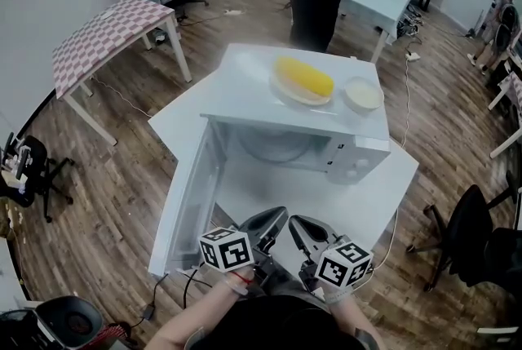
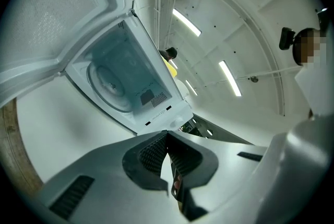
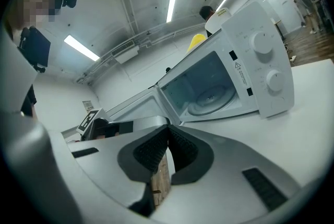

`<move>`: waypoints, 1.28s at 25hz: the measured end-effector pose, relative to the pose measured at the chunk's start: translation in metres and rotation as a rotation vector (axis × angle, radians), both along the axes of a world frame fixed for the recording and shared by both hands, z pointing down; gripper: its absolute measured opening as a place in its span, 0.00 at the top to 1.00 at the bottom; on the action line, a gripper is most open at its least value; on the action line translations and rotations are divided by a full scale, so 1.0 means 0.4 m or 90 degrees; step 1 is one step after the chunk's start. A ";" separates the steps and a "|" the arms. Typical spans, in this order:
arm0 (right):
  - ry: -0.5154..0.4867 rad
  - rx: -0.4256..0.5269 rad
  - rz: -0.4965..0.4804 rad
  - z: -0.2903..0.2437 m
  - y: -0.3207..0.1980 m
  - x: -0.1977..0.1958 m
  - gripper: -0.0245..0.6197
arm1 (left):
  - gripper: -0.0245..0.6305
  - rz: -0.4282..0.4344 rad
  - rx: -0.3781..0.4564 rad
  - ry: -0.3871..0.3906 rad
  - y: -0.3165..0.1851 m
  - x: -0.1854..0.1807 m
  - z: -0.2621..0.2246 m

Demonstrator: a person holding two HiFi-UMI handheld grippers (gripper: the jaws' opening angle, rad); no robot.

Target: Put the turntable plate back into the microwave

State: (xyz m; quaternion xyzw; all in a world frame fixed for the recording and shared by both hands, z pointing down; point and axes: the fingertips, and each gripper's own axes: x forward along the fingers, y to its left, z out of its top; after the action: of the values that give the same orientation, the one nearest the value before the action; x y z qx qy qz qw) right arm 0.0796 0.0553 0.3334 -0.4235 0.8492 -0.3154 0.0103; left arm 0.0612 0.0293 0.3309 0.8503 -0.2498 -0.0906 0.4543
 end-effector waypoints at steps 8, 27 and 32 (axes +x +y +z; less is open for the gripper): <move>0.004 0.000 -0.011 0.006 -0.001 -0.013 0.93 | 0.94 -0.029 -0.020 -0.017 -0.010 -0.048 0.035; 0.005 -0.009 -0.034 0.039 -0.002 -0.048 0.93 | 0.94 -0.044 -0.016 -0.093 -0.009 -0.090 0.084; -0.005 -0.009 -0.036 0.042 -0.006 -0.052 0.93 | 0.94 -0.031 -0.013 -0.110 0.003 -0.086 0.089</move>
State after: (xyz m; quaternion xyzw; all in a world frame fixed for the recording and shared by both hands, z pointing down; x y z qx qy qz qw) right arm 0.0587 0.0530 0.3504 -0.3981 0.8586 -0.3229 0.0019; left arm 0.0269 0.0304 0.3666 0.8439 -0.3099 -0.0255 0.4371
